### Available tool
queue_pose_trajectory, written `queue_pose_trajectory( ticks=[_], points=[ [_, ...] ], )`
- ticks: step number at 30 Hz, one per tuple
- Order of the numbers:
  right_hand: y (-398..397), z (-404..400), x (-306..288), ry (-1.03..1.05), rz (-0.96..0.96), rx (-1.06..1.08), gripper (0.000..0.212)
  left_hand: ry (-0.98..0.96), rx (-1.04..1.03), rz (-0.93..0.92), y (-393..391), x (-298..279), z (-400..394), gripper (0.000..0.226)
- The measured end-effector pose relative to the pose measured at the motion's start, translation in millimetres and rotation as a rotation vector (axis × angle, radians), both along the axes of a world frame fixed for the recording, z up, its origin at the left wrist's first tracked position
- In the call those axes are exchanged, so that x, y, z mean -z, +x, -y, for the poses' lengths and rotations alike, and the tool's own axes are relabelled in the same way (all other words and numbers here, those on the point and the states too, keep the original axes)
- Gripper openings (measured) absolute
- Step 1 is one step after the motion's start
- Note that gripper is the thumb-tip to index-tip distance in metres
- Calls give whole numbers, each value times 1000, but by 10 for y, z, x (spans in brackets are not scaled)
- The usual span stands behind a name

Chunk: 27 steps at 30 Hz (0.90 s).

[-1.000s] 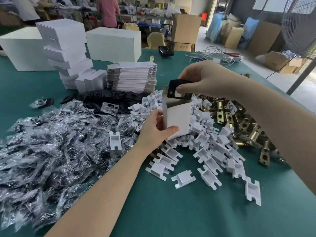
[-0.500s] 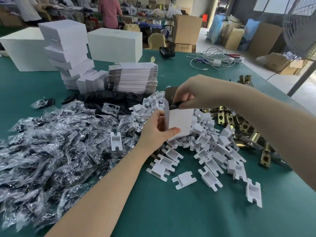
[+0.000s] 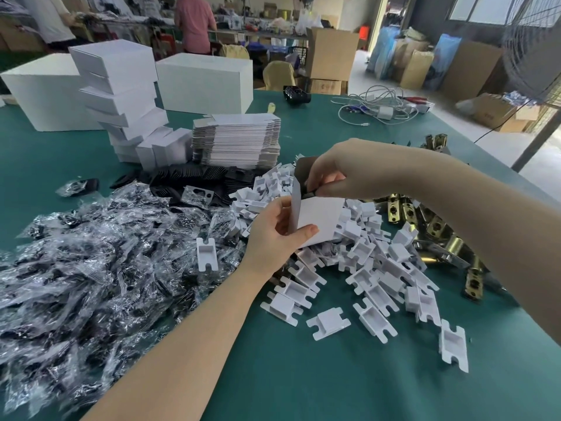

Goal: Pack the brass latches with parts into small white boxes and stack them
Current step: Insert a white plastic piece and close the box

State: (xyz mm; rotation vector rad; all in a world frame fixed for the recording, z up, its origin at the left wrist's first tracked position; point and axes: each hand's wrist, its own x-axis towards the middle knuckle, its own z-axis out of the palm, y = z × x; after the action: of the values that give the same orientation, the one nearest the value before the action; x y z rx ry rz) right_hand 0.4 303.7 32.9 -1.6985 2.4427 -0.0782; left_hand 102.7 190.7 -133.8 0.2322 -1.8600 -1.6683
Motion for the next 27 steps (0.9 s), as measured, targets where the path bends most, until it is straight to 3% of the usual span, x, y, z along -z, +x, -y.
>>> queue_pose_trajectory(
  ticks=[16,27],
  points=[
    [57,-52,20,102,28,60,29,-58,47,106,-12,44,27,50],
    [-94,45,69,58,-13,20,18,-62,36,144,-27,38,47,49]
  ],
)
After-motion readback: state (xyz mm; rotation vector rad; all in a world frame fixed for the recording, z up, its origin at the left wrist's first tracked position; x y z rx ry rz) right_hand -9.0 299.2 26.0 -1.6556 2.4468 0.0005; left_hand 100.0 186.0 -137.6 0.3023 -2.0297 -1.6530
